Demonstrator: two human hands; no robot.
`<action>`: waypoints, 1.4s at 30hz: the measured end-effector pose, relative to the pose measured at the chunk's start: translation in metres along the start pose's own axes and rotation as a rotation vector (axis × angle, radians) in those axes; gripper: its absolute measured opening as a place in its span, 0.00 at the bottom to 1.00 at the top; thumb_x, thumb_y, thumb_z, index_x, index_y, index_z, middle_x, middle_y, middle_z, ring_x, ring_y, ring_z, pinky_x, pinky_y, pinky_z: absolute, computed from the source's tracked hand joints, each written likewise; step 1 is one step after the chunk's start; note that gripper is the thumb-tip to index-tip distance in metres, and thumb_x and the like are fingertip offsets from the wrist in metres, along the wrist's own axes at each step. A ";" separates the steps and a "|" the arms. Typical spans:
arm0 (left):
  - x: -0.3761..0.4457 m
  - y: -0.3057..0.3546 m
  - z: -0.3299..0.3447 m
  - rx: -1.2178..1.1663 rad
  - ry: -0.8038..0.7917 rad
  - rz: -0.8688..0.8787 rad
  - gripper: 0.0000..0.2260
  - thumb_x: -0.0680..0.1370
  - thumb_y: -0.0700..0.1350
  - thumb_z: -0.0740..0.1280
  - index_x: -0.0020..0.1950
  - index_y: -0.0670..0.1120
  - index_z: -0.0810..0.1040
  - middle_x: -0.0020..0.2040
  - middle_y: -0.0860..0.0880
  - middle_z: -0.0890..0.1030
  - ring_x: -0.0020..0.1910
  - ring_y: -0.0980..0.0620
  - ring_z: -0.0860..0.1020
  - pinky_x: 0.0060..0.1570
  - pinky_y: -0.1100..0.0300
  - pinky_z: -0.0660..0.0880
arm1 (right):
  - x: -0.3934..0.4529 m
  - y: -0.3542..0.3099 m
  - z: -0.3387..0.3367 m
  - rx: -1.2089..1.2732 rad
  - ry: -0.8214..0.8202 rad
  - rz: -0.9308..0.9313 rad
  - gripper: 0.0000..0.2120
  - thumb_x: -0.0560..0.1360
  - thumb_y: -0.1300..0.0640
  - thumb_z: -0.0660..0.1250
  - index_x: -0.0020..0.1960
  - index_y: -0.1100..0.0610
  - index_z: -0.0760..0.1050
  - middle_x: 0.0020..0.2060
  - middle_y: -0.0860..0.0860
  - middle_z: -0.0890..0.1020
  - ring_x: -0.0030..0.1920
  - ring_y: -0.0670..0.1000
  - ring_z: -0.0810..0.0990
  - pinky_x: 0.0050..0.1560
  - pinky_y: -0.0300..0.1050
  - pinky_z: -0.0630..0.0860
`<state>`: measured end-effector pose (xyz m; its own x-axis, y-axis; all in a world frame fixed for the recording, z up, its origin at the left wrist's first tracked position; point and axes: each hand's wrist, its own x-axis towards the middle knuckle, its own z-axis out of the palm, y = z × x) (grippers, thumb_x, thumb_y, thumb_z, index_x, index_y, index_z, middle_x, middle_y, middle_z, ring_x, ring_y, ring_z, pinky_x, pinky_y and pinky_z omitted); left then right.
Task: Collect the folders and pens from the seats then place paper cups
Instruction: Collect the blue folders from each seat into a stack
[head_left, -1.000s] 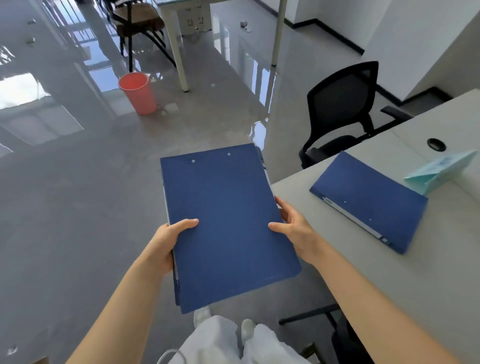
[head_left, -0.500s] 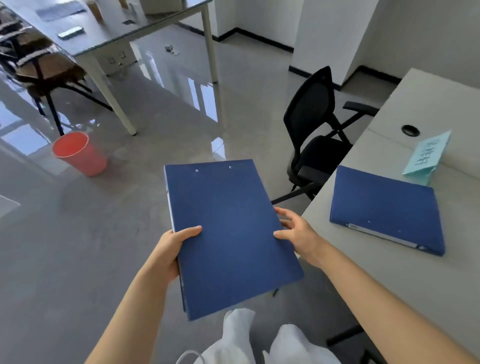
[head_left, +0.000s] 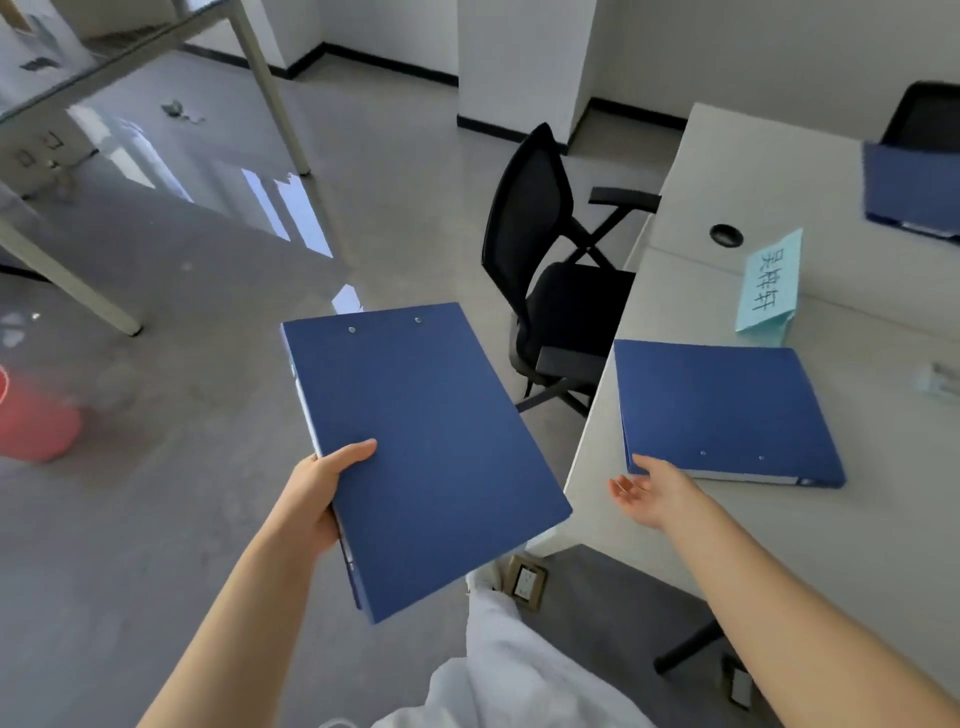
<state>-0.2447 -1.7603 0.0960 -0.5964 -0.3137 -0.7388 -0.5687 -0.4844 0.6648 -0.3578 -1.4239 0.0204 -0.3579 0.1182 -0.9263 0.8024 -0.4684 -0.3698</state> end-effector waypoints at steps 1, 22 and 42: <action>0.009 0.006 0.004 0.010 0.002 -0.005 0.16 0.73 0.42 0.72 0.60 0.42 0.79 0.51 0.44 0.86 0.50 0.40 0.84 0.45 0.48 0.80 | 0.007 -0.006 0.004 0.011 0.028 0.011 0.20 0.80 0.57 0.62 0.70 0.63 0.65 0.51 0.60 0.73 0.45 0.56 0.74 0.61 0.48 0.74; 0.151 0.107 0.060 0.267 -0.119 -0.146 0.15 0.72 0.40 0.73 0.57 0.38 0.79 0.48 0.41 0.86 0.46 0.38 0.84 0.42 0.48 0.81 | 0.050 -0.017 0.064 -0.118 0.470 0.330 0.20 0.75 0.49 0.69 0.39 0.64 0.65 0.38 0.59 0.71 0.33 0.55 0.71 0.32 0.44 0.71; 0.222 0.177 0.048 0.559 -0.305 -0.162 0.13 0.73 0.38 0.72 0.57 0.38 0.80 0.48 0.40 0.86 0.45 0.38 0.85 0.42 0.49 0.81 | 0.068 0.008 0.142 1.058 0.077 0.238 0.34 0.77 0.36 0.59 0.71 0.62 0.66 0.69 0.56 0.73 0.69 0.57 0.72 0.68 0.51 0.69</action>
<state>-0.5047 -1.8767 0.0551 -0.5657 0.0135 -0.8245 -0.8243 0.0171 0.5658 -0.4438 -1.5437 -0.0353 -0.1874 -0.0380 -0.9815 0.0162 -0.9992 0.0356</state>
